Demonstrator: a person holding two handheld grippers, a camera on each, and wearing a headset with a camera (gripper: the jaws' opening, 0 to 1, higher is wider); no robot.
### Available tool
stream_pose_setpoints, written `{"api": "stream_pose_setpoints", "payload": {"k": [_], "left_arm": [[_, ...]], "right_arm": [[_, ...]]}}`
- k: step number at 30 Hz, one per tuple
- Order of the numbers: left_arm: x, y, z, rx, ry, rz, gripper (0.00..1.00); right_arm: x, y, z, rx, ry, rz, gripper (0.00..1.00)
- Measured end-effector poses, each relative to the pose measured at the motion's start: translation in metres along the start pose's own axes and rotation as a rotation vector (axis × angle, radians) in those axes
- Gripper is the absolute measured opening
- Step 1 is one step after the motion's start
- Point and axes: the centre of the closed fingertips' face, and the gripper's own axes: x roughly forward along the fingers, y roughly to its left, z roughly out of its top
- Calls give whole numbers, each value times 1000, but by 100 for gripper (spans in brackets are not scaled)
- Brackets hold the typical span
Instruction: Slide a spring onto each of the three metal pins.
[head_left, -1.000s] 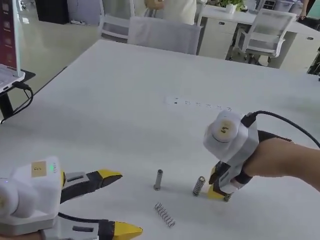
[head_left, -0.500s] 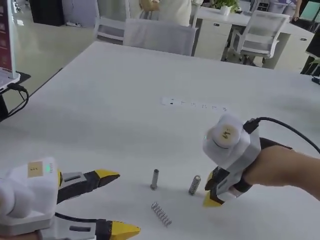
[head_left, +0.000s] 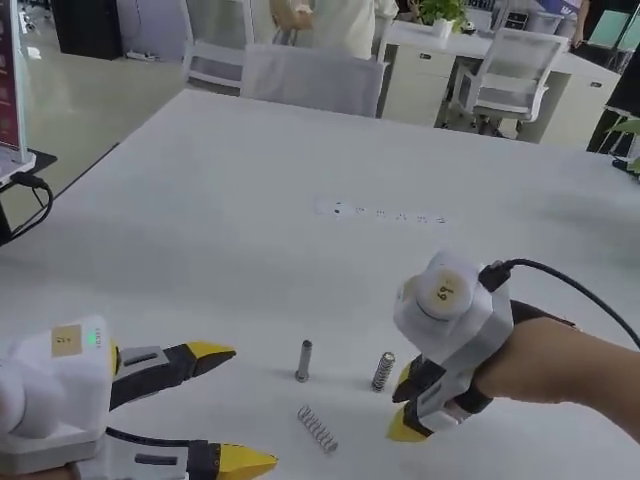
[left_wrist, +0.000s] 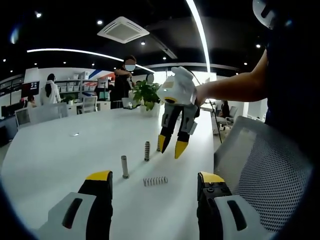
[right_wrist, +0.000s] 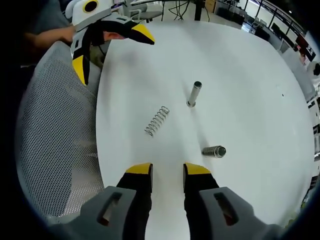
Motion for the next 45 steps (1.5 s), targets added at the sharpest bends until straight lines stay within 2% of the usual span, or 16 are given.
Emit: {"api": "stream_pose_setpoints", "payload": {"k": [13, 22, 35, 45], "left_arm": [[-2, -2, 0, 3, -2, 1, 65], [-5, -1, -3, 0, -1, 5, 65], [-7, 1, -3, -3, -3, 7, 64], [-9, 2, -6, -8, -2, 8, 63]], "right_arm": [[14, 20, 24, -15, -40, 31, 24], [26, 24, 36, -24, -48, 40, 24], [41, 21, 41, 18, -57, 12, 23], [49, 21, 37, 45, -48, 0, 22]]}}
